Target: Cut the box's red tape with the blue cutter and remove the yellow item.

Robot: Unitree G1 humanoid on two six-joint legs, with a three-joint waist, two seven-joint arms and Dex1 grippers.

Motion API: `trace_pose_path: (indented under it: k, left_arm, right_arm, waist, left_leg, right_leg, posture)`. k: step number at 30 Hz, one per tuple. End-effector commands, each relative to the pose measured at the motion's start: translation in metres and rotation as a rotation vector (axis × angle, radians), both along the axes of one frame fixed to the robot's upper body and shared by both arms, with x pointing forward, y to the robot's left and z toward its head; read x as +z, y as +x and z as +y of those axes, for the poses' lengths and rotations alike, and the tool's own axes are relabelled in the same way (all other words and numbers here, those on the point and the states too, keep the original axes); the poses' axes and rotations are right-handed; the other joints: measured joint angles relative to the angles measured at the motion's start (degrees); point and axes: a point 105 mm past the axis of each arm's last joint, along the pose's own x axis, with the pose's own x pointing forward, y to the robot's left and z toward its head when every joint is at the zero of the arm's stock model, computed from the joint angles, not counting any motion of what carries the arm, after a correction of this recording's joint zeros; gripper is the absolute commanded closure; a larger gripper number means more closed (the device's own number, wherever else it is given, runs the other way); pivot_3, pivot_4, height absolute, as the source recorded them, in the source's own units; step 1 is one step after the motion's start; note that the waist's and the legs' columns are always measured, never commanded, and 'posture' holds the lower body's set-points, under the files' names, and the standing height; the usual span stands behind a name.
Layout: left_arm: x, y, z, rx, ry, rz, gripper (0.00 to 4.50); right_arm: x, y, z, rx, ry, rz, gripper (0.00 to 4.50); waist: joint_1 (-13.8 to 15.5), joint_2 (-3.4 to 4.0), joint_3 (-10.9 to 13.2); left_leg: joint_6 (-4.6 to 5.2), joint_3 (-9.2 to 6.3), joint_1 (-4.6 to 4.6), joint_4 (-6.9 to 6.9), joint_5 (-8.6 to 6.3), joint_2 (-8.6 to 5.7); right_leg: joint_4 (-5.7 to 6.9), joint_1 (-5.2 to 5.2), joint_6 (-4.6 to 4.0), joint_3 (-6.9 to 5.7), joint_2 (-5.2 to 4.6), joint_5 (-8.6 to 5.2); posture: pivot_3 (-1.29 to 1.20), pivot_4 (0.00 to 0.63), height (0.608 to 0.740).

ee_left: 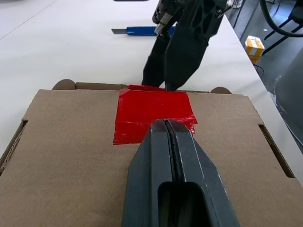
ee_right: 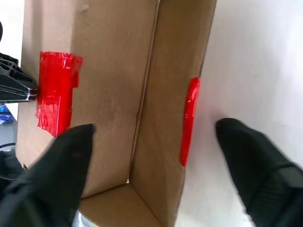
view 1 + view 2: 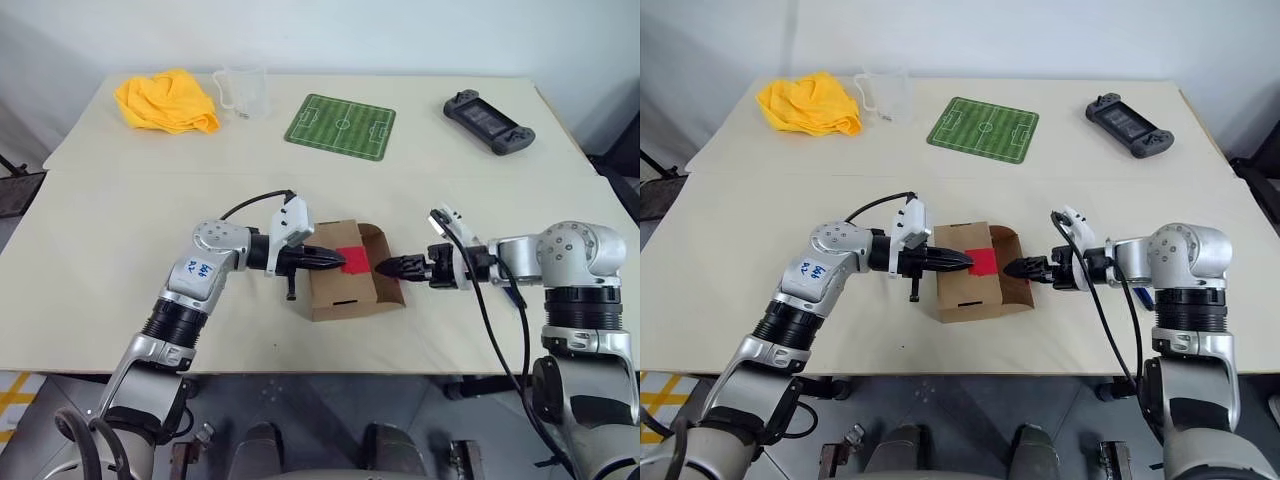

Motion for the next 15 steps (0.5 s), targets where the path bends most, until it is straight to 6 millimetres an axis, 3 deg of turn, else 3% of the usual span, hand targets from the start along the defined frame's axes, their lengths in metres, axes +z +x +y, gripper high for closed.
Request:
trace_pose_path:
  k: [1,3,12,15]
  left_arm:
    - [-0.004,-0.001,0.002,0.004,0.031,0.002,4.5]
    - [-0.005,-0.002,0.003,0.007,0.03,0.004,4.5]
    - [-0.009,-0.003,0.006,0.012,0.035,0.014,4.5]
    - [-0.009,-0.003,0.006,0.011,0.035,0.013,4.5]
  right_arm:
    - [-0.007,0.001,0.003,0.002,0.012,0.021,1.61]
    - [-0.01,0.003,0.003,-0.001,0.017,0.027,2.24]
    - [-0.019,-0.004,0.023,0.088,0.054,0.042,2.24]
    - [-0.015,-0.003,0.023,0.085,0.061,0.033,3.11]
  waist:
    - [0.0,0.0,0.0]
    - [0.0,0.0,0.0]
    - [-0.4,0.03,0.0]
    - [-0.4,0.03,0.0]
  left_leg:
    - [0.0,0.0,0.01,0.0,0.0,0.0]
    - [0.0,0.0,0.0,0.0,0.0,0.0]
    - [0.0,0.0,0.11,-0.04,0.0,0.0]
    - [-0.01,0.0,0.12,-0.04,0.0,0.0]
  right_leg:
    - [0.01,0.0,0.0,0.0,0.0,0.0]
    - [0.01,0.0,0.0,0.0,0.0,0.0]
    - [0.03,0.04,0.0,0.0,0.0,0.0]
    - [0.04,0.05,0.0,0.01,0.0,0.0]
  posture:
    - [0.0,0.15,0.74]
    - [0.0,0.15,0.74]
    - [0.0,0.15,0.74]
    - [0.0,0.15,0.74]
